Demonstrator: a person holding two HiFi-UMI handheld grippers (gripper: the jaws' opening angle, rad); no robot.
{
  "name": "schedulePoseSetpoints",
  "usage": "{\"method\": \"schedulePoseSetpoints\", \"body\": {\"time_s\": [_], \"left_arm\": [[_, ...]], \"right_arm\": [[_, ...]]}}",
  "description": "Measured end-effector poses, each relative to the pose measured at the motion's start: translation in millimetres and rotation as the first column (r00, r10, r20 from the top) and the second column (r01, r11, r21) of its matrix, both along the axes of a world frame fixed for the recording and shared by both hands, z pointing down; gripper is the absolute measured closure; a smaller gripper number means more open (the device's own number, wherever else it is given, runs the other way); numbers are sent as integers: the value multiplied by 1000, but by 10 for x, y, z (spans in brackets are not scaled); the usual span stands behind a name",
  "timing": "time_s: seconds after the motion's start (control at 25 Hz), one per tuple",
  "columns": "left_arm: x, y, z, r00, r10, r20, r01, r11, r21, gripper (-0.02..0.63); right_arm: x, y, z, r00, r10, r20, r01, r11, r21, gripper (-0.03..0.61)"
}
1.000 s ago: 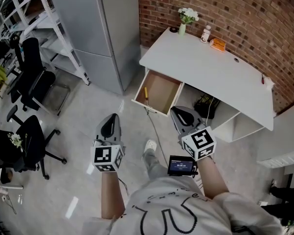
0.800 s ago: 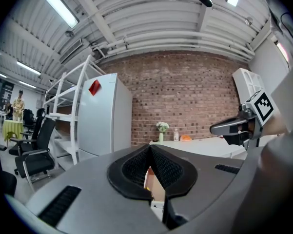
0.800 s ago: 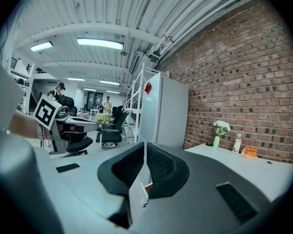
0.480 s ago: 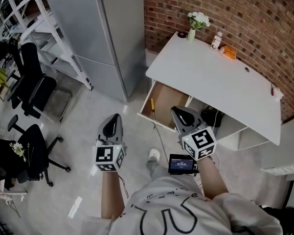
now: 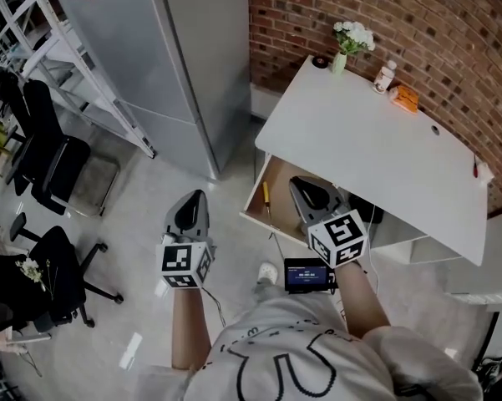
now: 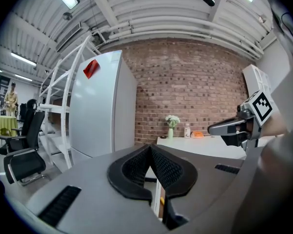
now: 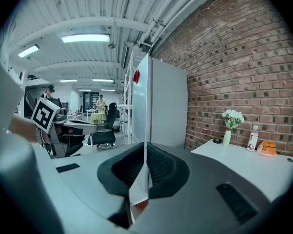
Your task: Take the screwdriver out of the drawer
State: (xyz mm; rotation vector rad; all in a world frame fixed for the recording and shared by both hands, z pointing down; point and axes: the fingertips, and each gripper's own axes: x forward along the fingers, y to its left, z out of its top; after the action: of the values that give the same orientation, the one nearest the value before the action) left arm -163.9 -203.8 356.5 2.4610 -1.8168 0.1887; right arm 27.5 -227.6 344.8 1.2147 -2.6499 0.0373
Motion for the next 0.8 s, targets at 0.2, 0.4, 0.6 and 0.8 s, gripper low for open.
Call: {"method": "schedulePoseSetpoints", "body": {"time_s": [0.2,0.4,0.6,0.8], "left_arm": [[-111,-263,130,1000,-8,-14,7,999,-36,603],[-230,-469,338,1000,-1,-16,0,997,-73,604],[-430,-711,514,1000,-4,-21,2,994,-107,603],[-611,-935,806,999,35,-19,-37,987,-155,603]], "right_arm": [[-73,-288,110,1000,-7,12,7,999,-39,552],[-169,-488,350,1000,-9,-27,7,997,-79,552],[-301,-672,548,999,0,-47,-5,992,-122,552],[-412,-843,805,998,38,-58,-47,984,-173,552]]}}
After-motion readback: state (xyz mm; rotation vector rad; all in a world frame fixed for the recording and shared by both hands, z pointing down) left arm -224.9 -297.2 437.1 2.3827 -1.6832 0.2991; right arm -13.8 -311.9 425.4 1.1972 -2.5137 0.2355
